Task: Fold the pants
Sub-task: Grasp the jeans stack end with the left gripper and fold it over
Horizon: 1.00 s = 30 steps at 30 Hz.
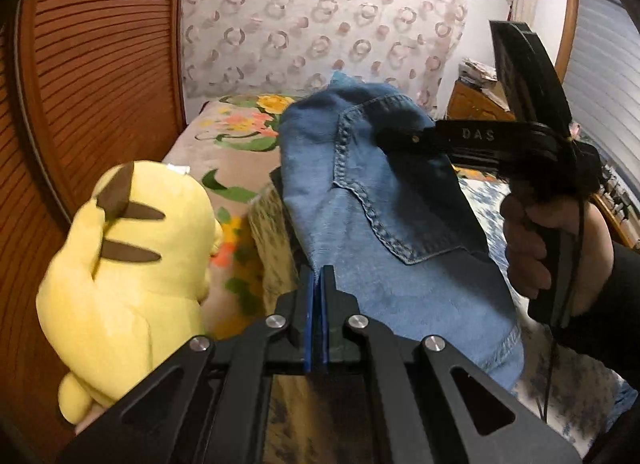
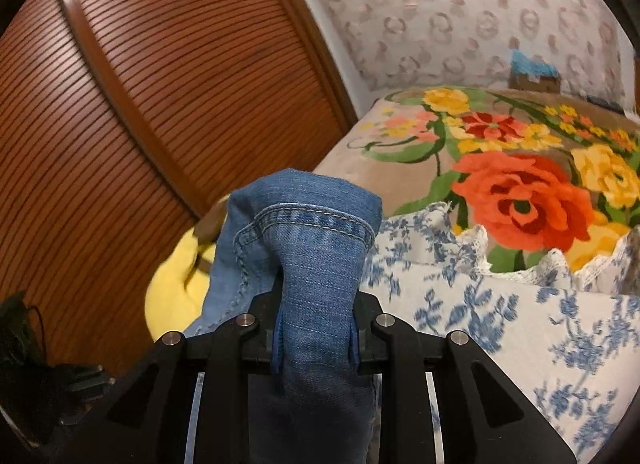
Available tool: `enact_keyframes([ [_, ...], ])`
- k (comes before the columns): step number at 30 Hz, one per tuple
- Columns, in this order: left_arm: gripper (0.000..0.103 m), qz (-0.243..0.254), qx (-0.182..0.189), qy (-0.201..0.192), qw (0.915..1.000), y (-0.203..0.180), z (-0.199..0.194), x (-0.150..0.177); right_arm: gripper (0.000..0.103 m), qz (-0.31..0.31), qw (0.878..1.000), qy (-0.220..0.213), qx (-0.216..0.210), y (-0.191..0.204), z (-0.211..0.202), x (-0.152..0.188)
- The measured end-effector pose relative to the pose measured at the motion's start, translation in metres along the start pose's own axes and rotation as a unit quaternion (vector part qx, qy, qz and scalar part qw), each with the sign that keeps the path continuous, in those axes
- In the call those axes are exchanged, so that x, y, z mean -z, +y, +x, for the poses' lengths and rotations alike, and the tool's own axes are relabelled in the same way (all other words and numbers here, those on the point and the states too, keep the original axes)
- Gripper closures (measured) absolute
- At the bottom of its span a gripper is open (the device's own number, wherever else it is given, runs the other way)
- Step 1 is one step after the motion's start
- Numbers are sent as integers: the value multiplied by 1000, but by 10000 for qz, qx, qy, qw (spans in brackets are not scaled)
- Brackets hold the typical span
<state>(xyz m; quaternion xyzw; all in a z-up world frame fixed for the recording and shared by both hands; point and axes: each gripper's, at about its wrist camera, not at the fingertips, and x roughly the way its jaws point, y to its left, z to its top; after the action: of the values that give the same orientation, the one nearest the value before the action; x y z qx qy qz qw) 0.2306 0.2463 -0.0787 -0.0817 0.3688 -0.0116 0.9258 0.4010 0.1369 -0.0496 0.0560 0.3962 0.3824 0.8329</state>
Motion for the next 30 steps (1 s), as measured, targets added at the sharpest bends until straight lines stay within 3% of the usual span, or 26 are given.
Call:
enact_keyframes([
  [5, 103, 140, -81, 111, 9998, 5, 17, -16, 80, 221, 9996, -19, 189, -11, 12, -10],
  [8, 103, 207, -100, 202, 9995, 3, 23, -12, 72, 51, 9992, 162, 366, -16, 17, -11],
  [11, 102, 180, -122, 181, 9996, 2, 20, -6, 54, -209, 9977, 388, 520, -22, 16, -14],
  [13, 102, 189, -202, 151, 9995, 1, 18, -1, 52, -536, 9958, 377, 640, -20, 12, -14],
  [16, 102, 177, -275, 169, 9993, 2, 17, 4, 52, -1166, 9888, 196, 907, -9, -3, -15],
  [19, 102, 121, -282, 142, 9994, 4, 16, 7, 52, -1567, 9851, 66, 707, 1, -10, -17],
  [23, 102, 73, -292, 144, 9994, 3, 17, 9, 64, -1775, 9823, 71, 593, 8, -6, -20],
  [30, 102, -11, -291, 120, 9995, 4, 18, 13, 68, -1802, 9797, 381, 790, -1, 31, -22],
])
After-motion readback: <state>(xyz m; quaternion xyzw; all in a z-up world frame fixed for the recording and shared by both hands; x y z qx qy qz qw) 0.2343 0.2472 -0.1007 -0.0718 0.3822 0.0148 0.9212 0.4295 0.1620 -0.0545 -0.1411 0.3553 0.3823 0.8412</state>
